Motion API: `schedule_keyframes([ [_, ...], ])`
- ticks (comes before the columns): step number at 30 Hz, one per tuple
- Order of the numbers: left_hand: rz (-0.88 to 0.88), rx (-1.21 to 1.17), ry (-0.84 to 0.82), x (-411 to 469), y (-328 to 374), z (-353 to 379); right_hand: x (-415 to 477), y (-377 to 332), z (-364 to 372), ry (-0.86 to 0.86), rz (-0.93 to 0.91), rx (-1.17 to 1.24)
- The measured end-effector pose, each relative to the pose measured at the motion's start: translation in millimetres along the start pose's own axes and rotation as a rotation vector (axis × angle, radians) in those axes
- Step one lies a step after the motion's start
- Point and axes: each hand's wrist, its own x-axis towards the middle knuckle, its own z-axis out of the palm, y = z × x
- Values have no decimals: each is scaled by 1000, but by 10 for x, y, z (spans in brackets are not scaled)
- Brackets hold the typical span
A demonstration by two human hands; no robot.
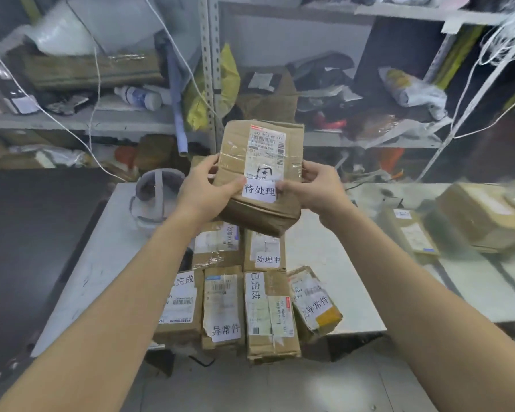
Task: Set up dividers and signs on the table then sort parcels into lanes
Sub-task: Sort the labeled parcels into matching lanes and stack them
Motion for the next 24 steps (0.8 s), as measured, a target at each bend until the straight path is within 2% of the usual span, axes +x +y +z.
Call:
schedule_keyframes([
  [5,24,-1,-60,-169,392,798,-121,101,-873,40,24,5],
  [14,-40,31,-107,-392,841,2379,-162,604,-2428,52,91,-7],
  [19,-107,53,-162,-371,768,2981,100,988,-2886,8,165,-77],
  [24,-221,47,-237,-143,391,3383,482,1511,-3008,-34,283,-177],
])
